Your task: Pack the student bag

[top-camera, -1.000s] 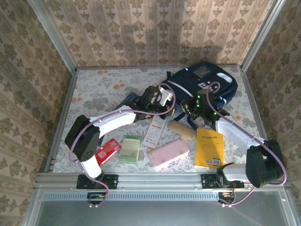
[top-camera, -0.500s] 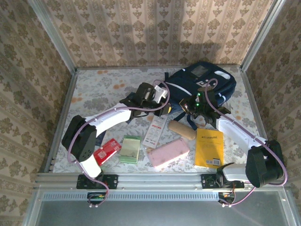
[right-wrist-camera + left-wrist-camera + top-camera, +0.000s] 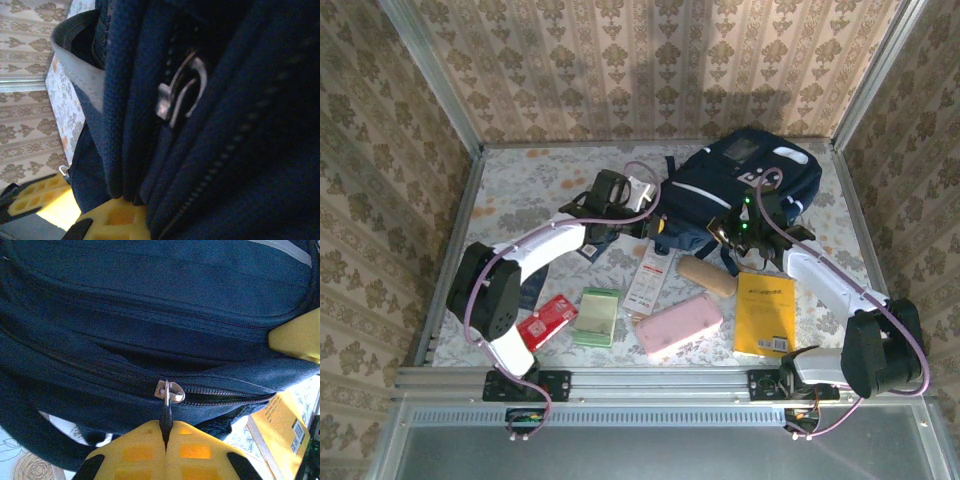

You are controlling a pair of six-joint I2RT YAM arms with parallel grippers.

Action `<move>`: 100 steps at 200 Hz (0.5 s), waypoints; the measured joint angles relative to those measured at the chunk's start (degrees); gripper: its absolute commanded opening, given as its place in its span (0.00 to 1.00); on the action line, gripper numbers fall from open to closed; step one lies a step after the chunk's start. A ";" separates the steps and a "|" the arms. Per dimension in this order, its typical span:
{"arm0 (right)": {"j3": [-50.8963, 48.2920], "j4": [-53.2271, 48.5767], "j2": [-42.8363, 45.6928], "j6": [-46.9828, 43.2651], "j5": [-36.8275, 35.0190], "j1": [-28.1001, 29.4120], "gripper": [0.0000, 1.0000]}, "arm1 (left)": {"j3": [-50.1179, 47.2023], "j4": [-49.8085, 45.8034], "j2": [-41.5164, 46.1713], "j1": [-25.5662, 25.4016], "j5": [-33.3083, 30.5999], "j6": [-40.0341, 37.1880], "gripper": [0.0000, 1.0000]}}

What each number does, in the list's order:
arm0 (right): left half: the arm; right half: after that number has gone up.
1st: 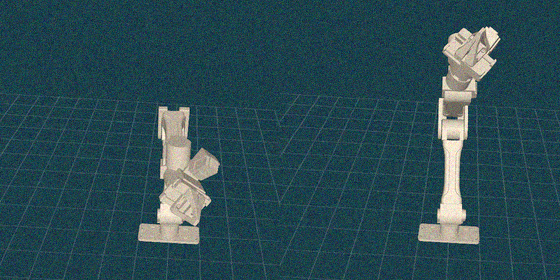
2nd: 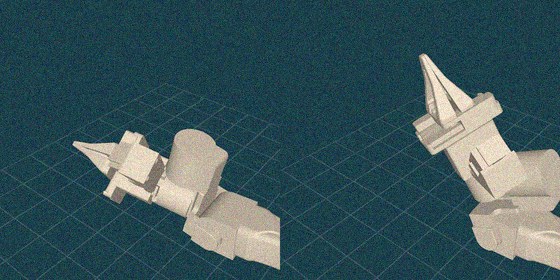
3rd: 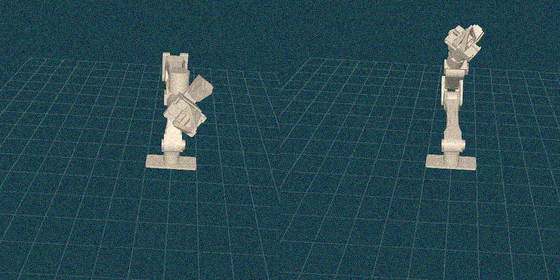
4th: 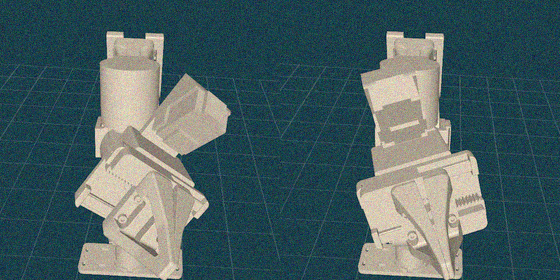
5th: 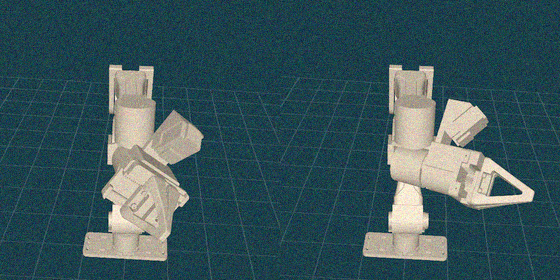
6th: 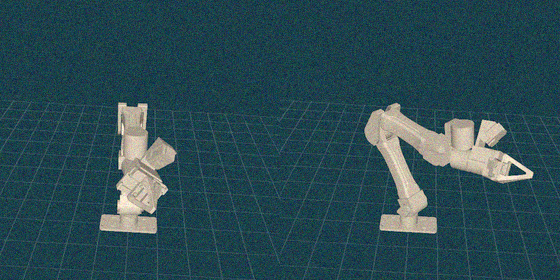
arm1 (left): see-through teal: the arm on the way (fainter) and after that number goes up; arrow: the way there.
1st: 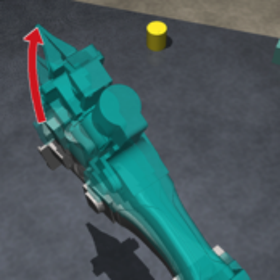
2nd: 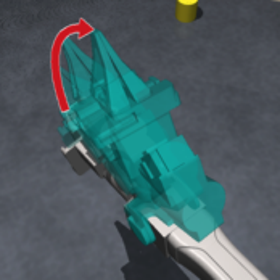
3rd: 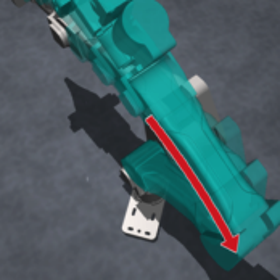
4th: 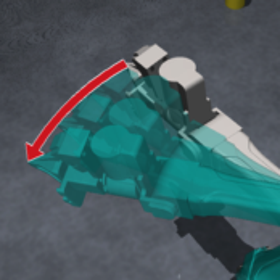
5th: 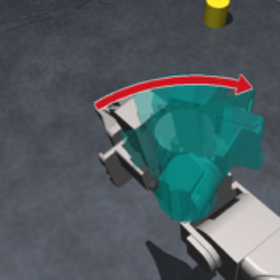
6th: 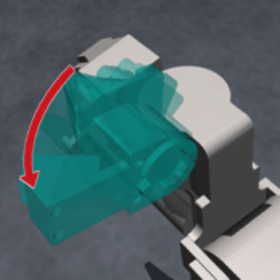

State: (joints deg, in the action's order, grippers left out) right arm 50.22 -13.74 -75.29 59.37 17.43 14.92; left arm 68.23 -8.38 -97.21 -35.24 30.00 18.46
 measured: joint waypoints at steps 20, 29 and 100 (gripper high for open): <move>0.11 -1.18 0.00 -1.33 0.42 -0.50 0.00 | 0.00 -0.55 -0.02 0.72 0.04 -0.02 0.00; 0.26 -1.79 0.00 -2.08 0.68 -0.74 0.00 | 0.00 -0.76 -0.07 1.07 0.04 -0.02 0.00; 1.09 -8.07 0.57 -8.37 -0.24 -2.08 0.45 | 0.68 -1.57 -5.35 2.80 0.22 1.11 0.00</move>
State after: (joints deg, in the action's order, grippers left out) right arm 51.31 -21.80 -74.72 51.00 17.19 12.84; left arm 68.90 -9.96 -102.56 -32.45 30.22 19.57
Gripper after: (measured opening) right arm 0.284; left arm 0.060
